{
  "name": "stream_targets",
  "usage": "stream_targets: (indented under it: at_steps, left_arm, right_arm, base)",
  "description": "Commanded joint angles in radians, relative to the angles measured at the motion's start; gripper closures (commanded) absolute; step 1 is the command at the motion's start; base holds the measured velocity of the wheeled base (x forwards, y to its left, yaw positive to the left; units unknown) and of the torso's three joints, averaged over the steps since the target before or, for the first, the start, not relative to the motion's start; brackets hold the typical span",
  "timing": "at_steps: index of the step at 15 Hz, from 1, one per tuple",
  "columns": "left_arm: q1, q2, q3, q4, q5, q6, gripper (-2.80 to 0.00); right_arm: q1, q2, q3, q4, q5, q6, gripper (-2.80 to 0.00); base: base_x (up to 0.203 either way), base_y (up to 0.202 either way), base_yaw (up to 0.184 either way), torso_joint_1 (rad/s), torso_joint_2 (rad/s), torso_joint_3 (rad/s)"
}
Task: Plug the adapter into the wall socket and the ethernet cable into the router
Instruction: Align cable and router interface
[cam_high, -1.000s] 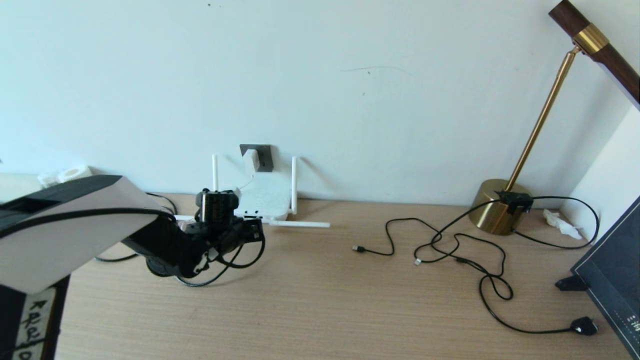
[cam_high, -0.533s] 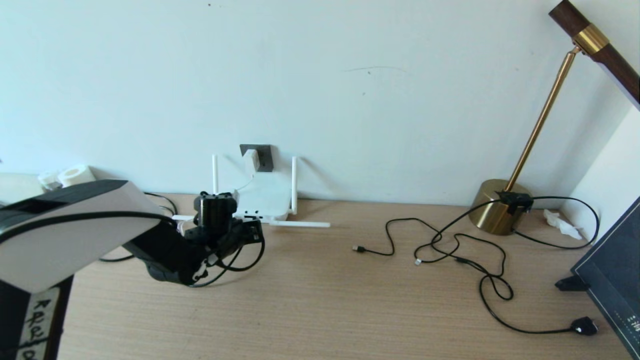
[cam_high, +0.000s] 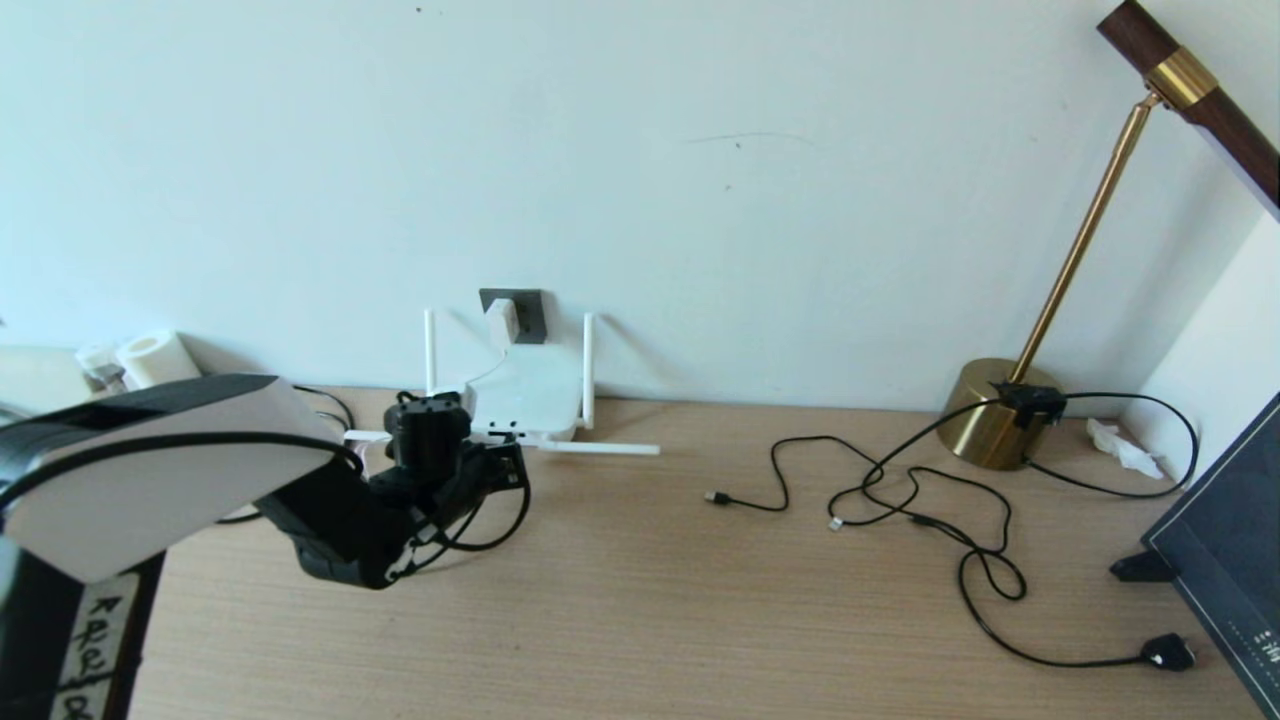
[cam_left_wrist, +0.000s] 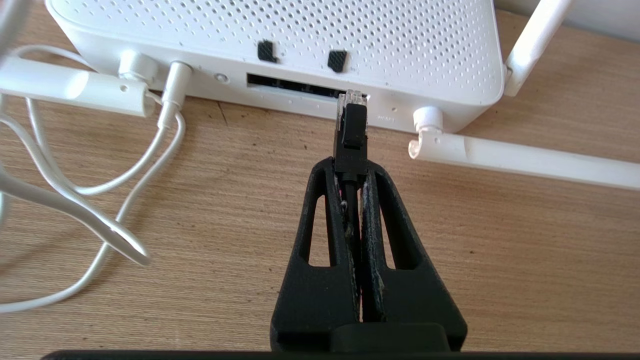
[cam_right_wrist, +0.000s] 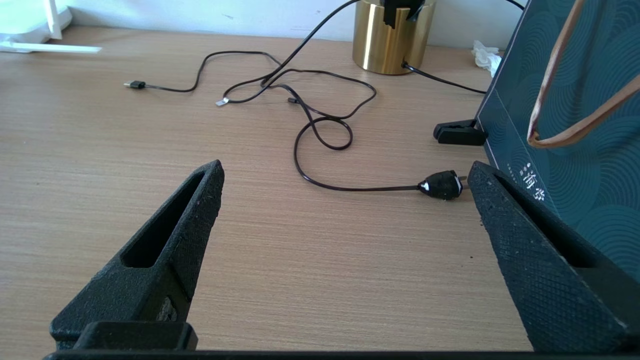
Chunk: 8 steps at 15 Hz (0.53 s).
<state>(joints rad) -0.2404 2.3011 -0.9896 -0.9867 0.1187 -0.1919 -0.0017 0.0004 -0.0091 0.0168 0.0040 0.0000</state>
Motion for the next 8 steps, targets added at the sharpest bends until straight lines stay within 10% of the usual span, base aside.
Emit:
stream_targets:
  at_steps: [1, 8]
  left_arm:
    - [-0.001, 0.011, 0.002, -0.010, 0.001, 0.000, 0.00]
    - [0.000, 0.021, -0.003, -0.010, 0.001, 0.003, 0.00]
  right_arm:
    - [0.000, 0.000, 0.000, 0.000, 0.001, 0.000, -2.80]
    - [0.000, 0.000, 0.000, 0.000, 0.001, 0.000, -2.80]
  base:
    - [0.000, 0.000, 0.000, 0.000, 0.00, 0.000]
    - [0.000, 0.000, 0.000, 0.000, 0.00, 0.000]
